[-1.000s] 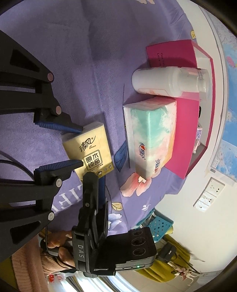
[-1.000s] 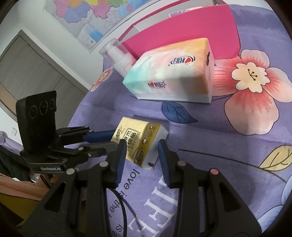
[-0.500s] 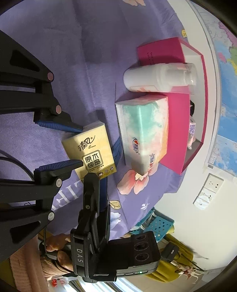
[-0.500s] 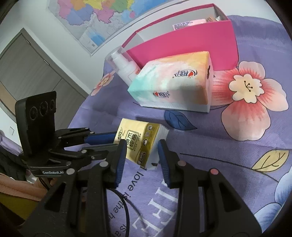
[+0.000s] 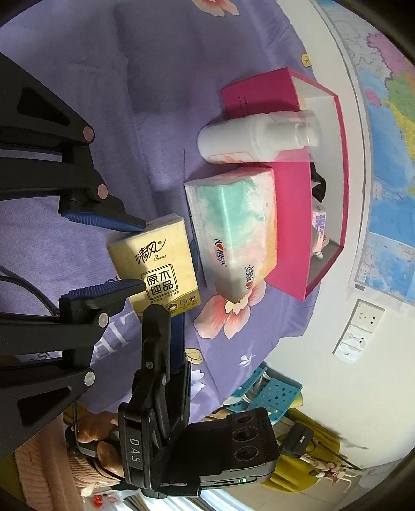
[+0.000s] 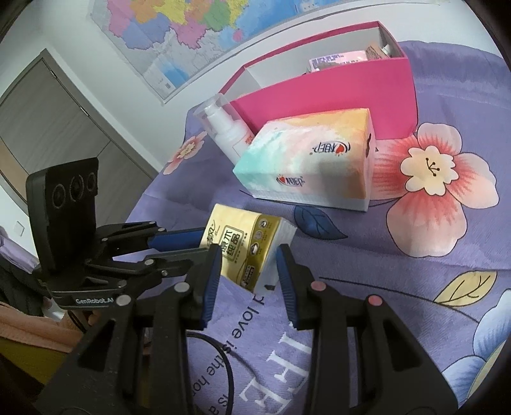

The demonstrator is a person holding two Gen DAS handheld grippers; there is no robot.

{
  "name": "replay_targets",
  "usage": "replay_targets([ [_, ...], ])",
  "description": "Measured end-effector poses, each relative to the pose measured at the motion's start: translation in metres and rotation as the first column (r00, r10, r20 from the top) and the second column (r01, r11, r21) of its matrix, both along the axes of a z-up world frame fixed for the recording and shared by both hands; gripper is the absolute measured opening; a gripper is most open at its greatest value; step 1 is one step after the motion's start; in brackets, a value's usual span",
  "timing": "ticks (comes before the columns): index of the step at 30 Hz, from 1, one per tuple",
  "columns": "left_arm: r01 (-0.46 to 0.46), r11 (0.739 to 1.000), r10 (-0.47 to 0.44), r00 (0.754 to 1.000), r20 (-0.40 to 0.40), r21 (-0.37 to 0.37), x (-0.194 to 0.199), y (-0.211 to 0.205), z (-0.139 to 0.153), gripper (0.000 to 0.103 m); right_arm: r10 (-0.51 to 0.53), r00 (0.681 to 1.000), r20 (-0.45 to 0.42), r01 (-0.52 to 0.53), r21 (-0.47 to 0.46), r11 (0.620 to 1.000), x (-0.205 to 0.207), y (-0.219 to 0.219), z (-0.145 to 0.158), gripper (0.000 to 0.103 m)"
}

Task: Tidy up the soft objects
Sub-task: 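Carry the yellow tissue pack up toward the pink box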

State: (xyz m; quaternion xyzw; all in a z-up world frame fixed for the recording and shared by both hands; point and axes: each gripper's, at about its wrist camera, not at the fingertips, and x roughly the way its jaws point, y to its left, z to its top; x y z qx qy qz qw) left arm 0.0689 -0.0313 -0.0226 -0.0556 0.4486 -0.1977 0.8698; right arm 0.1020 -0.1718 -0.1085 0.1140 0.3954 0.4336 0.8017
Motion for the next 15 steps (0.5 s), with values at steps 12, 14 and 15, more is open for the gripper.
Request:
replay_targets([
  [12, -0.009, 1.0, 0.009, 1.0, 0.024, -0.002, -0.0033, 0.0015, 0.0066, 0.03, 0.0, 1.0, 0.018, 0.0, 0.01, 1.0, -0.0011, -0.0025, 0.0041, 0.039],
  [14, -0.01, 1.0, 0.01, 1.0, 0.03, 0.0, -0.0041, 0.0012, 0.0081, 0.03, -0.001, 1.0, 0.021, 0.001, 0.012, 1.0, -0.001, -0.003, 0.005, 0.039],
  [15, -0.01, 1.0, 0.01, 0.999, 0.032, 0.001, -0.0042, 0.001, 0.0087, 0.03, -0.001, 1.0, 0.022, 0.001, 0.012, 1.0, -0.001, -0.0031, 0.0054, 0.039],
])
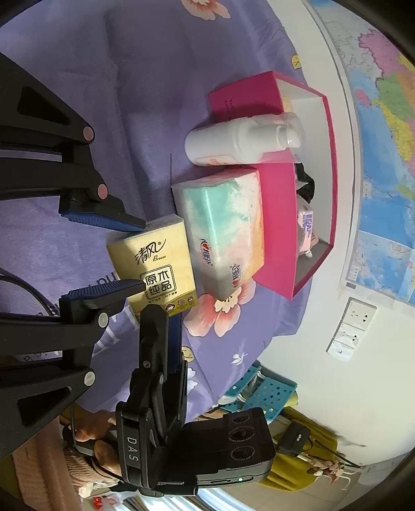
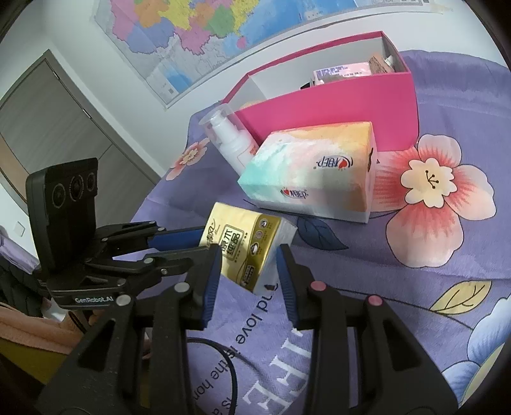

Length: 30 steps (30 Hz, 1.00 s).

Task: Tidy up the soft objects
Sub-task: 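Carry the yellow tissue pack up toward the pink box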

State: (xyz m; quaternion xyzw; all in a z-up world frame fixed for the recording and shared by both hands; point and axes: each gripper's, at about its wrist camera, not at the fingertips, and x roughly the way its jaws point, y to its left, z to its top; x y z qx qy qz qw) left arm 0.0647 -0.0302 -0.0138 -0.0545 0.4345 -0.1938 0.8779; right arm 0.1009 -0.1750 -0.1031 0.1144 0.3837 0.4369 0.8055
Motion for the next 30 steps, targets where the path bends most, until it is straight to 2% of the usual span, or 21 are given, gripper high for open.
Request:
replay_targets([
  [30, -0.023, 0.999, 0.019, 0.992, 0.127, 0.033, 0.028, -0.005, 0.048, 0.03, -0.041, 0.993, 0.112, 0.036, 0.042, 0.998, 0.026, -0.009, 0.045, 0.039],
])
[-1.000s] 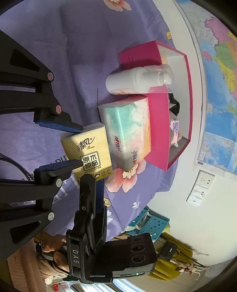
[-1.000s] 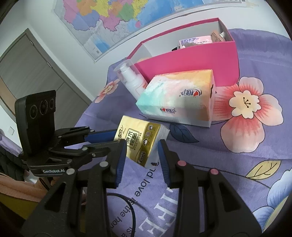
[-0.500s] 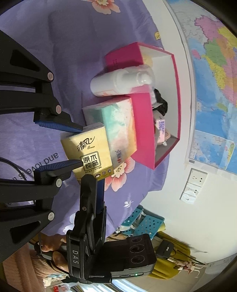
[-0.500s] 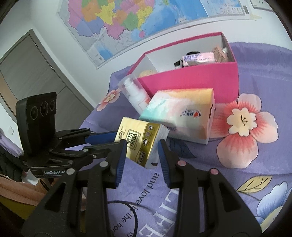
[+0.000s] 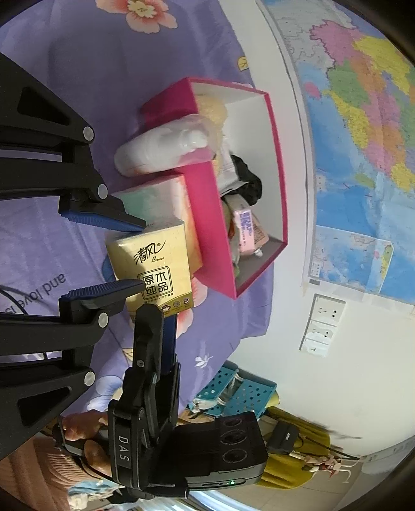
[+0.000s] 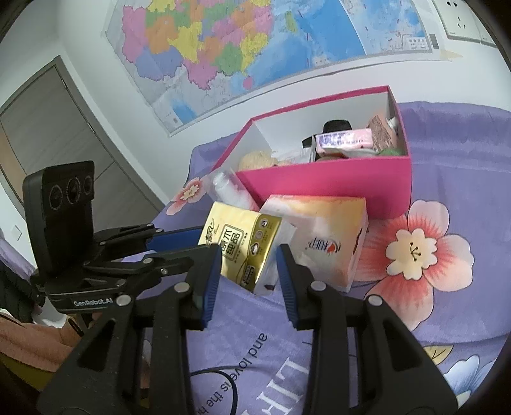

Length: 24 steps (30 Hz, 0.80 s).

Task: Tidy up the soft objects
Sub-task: 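Carry the yellow tissue pack up toward the pink box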

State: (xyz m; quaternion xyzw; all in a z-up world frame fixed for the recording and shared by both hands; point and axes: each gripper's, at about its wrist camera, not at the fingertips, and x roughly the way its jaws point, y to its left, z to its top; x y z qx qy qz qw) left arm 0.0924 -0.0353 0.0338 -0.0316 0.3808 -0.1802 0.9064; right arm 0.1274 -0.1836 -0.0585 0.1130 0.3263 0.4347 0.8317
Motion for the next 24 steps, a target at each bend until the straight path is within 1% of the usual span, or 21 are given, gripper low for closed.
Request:
replay_targets([
  [14, -0.011, 1.0, 0.01, 0.999, 0.037, 0.012, 0.019, 0.002, 0.011, 0.03, -0.007, 0.999, 0.038, 0.007, 0.003, 1.0, 0.015, 0.001, 0.016, 0.039],
  [24, -0.043, 0.999, 0.042, 0.998, 0.054, 0.007, 0.037, 0.009, 0.019, 0.03, -0.004, 0.998, 0.064, 0.003, 0.017, 1.0, 0.032, 0.006, 0.029, 0.039],
])
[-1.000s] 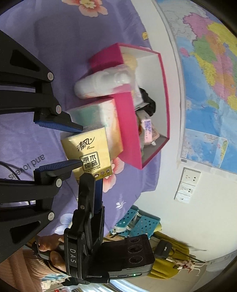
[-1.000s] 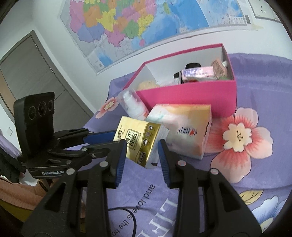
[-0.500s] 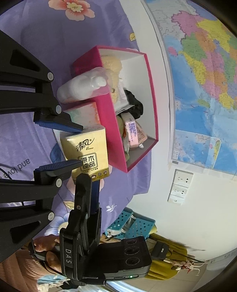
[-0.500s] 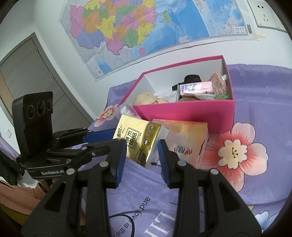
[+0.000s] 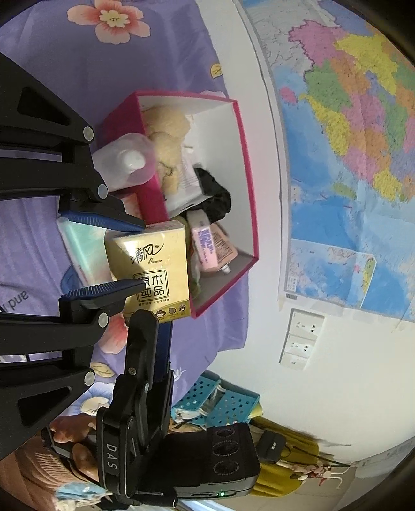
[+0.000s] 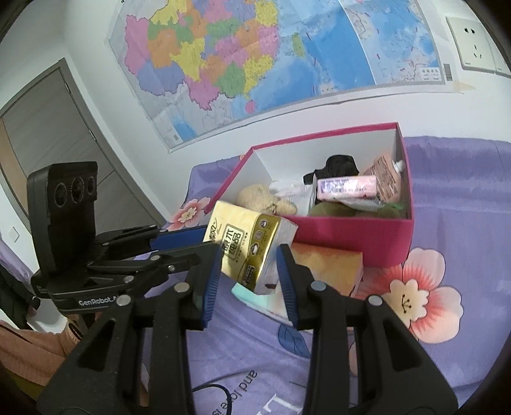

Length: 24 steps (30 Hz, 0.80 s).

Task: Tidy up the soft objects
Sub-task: 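Carry the yellow tissue pack up toward the pink box, then lower the yellow tissue pack into the pink box and open the right gripper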

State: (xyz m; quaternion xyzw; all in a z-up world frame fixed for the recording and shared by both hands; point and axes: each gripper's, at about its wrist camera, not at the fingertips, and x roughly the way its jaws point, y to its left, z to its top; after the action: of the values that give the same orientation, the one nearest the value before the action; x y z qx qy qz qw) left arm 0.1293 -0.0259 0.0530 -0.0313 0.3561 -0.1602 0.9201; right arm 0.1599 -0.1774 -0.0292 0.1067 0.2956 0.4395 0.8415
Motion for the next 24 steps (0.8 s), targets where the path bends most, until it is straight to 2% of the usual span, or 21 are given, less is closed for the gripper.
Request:
replay_targets([
  [24, -0.068, 0.998, 0.068, 0.998, -0.005, 0.004, 0.05, 0.02, 0.004, 0.03, -0.008, 0.999, 0.034, 0.007, 0.016, 1.0, 0.047, 0.021, 0.022, 0.039],
])
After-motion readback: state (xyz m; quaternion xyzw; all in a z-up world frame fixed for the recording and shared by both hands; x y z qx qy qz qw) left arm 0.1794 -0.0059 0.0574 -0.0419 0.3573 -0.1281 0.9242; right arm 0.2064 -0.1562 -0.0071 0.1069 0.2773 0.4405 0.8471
